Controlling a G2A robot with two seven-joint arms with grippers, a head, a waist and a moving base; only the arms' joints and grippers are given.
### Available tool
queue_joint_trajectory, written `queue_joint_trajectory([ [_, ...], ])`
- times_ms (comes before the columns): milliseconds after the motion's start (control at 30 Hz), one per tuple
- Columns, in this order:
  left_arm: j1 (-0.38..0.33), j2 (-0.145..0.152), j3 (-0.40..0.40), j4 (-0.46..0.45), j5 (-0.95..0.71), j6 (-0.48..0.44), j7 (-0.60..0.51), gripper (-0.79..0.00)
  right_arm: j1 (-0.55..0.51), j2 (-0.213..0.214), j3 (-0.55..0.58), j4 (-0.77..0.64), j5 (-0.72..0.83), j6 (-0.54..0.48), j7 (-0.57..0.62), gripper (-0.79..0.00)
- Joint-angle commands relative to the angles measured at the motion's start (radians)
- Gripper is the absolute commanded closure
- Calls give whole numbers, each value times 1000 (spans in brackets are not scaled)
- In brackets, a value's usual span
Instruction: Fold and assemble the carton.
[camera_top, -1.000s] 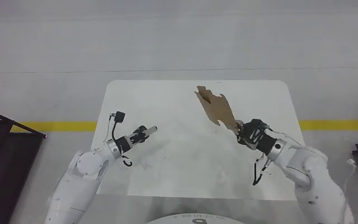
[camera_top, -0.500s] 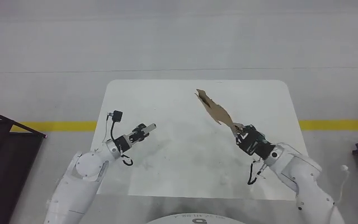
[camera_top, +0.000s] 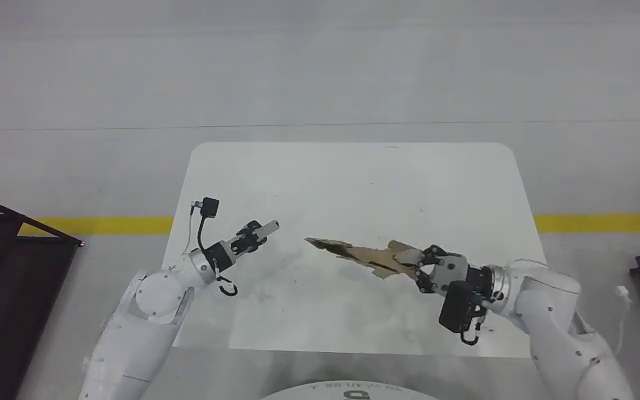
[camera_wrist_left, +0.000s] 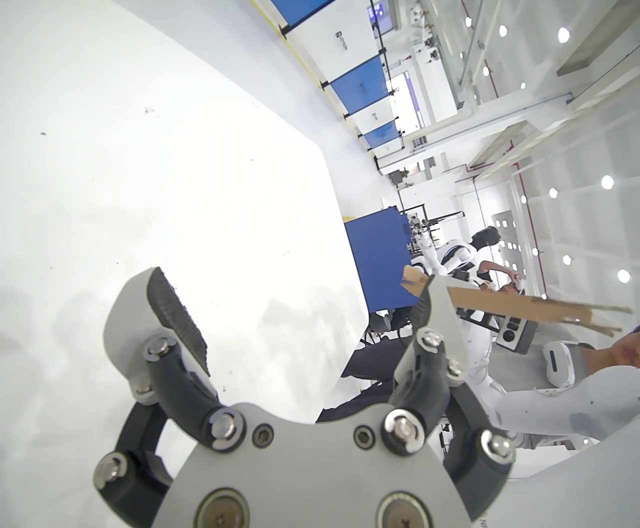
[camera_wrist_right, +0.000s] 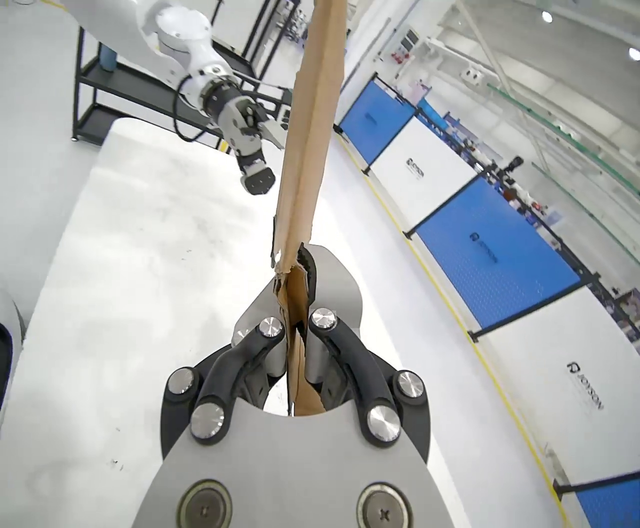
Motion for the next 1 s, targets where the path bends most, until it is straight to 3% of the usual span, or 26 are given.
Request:
queue_joint_trajectory([
  [0,0,0,0,0,0,0,0,-785,1,9,-2,5,-48,2,-56,0],
  [200,0,0,0,0,0,0,0,-785,6,27,-24,17,-118,4,-104,0],
  [300,0,0,0,0,0,0,0,-785,11,28,-37,32,-77,-4,-85,0],
  [500,1,0,0,-22,30,2,25,-785,24,9,-47,92,224,-41,136,0],
  [733,38,7,-5,-190,402,-31,151,-785,63,-9,-88,132,591,-77,405,0],
  [800,41,7,-4,-199,424,-30,159,-785,69,-11,-94,132,635,-60,463,0],
  [967,41,7,-4,-199,424,-30,159,-785,69,-11,-94,132,635,-60,463,0],
])
